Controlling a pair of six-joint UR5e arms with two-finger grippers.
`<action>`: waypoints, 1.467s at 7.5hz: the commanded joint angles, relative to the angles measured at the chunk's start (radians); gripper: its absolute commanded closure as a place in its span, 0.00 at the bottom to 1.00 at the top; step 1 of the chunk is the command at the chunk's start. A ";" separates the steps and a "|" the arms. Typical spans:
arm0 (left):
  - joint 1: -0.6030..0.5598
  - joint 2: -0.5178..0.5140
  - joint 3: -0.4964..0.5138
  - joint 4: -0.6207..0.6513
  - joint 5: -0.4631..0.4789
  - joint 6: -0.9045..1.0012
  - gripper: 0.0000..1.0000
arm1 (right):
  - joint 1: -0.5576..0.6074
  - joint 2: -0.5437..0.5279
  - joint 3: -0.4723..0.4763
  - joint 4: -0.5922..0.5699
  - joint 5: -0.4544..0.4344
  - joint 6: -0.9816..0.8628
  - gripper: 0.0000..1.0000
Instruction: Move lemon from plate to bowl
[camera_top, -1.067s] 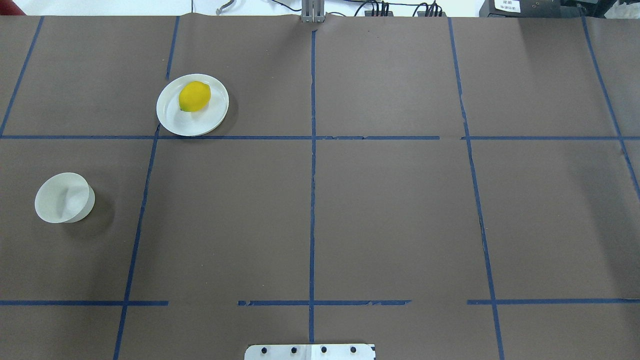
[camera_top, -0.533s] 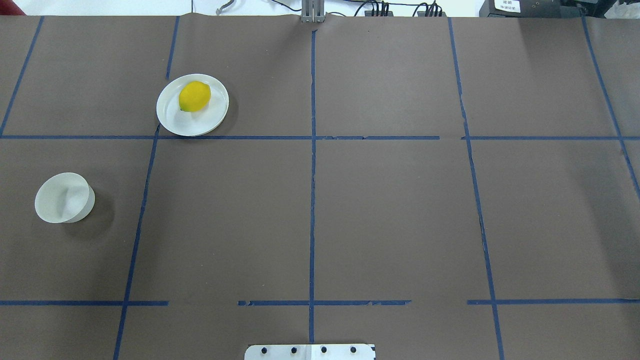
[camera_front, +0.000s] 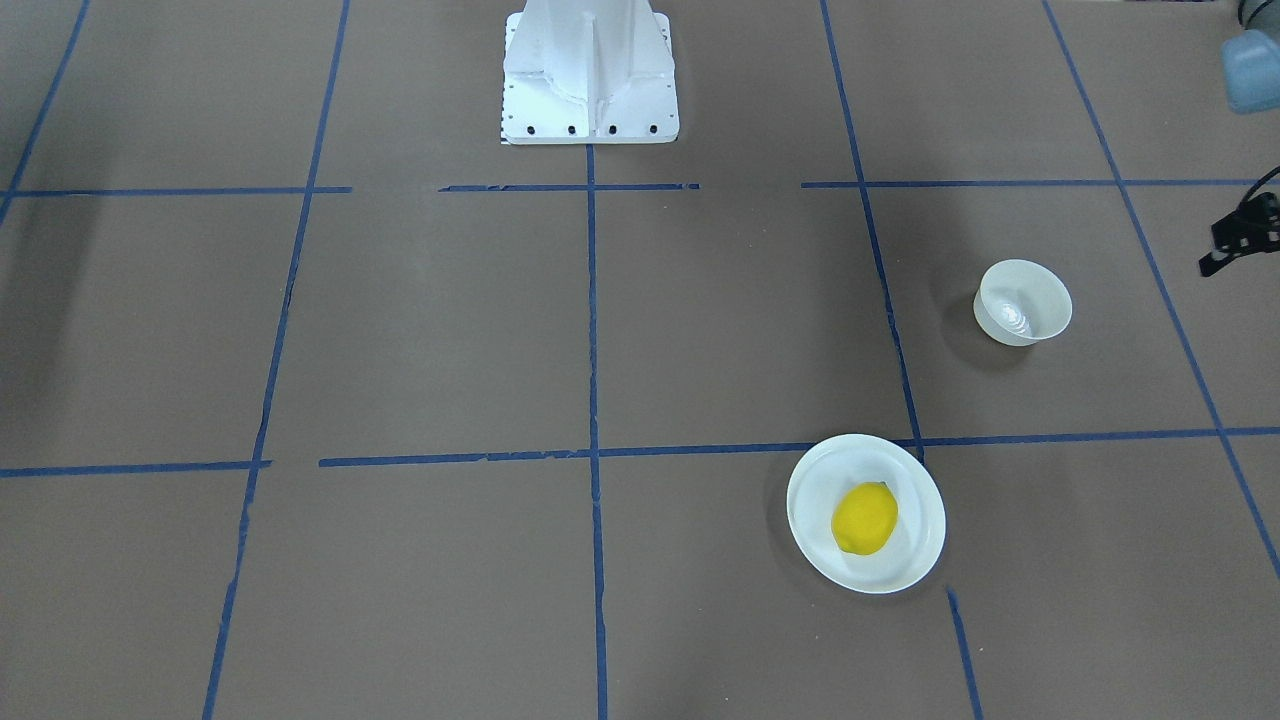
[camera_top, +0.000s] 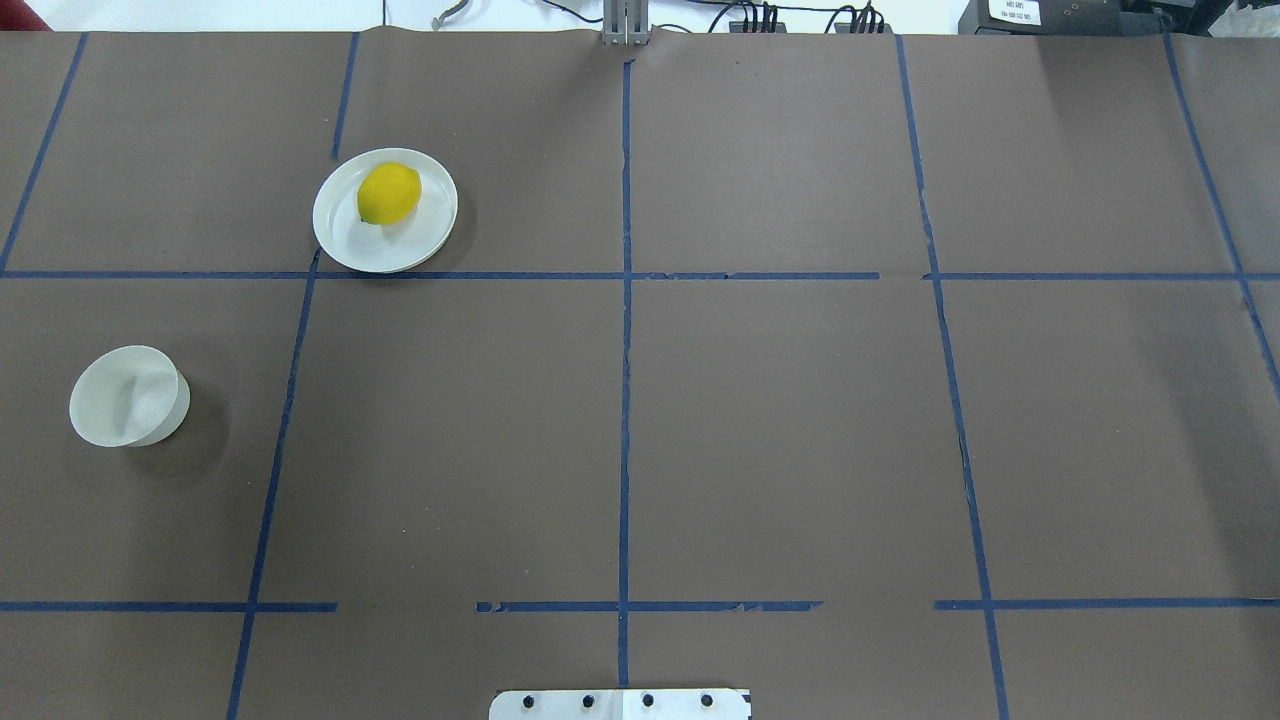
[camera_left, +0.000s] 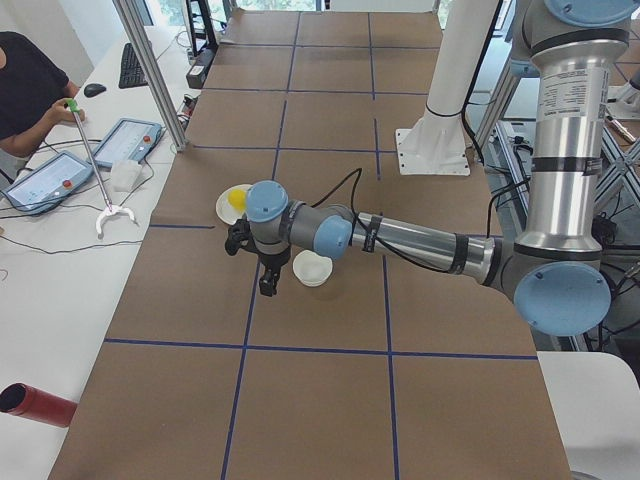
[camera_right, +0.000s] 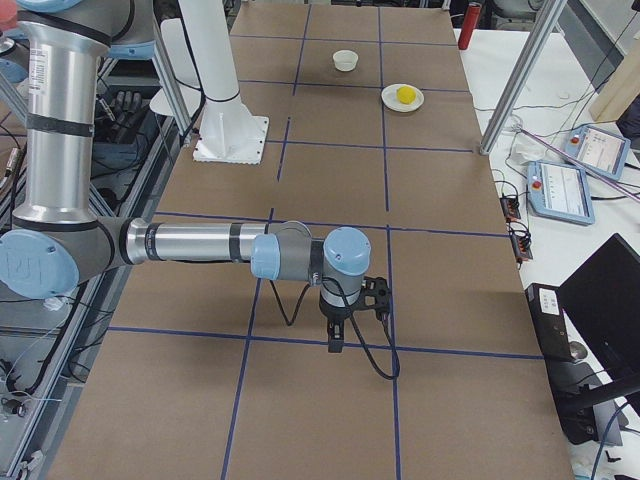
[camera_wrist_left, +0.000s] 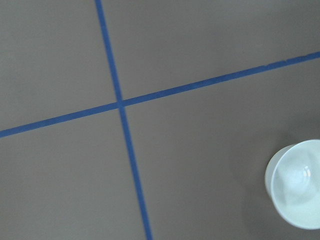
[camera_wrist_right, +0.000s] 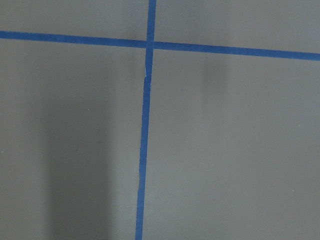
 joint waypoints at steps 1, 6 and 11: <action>0.201 -0.227 0.058 -0.059 0.009 -0.087 0.06 | 0.000 0.000 0.000 0.000 0.000 0.000 0.00; 0.345 -0.497 0.385 -0.286 0.229 -0.009 0.07 | 0.000 0.000 0.000 0.000 0.000 0.000 0.00; 0.360 -0.719 0.707 -0.335 0.236 -0.042 0.00 | 0.000 0.000 0.000 0.000 0.000 0.000 0.00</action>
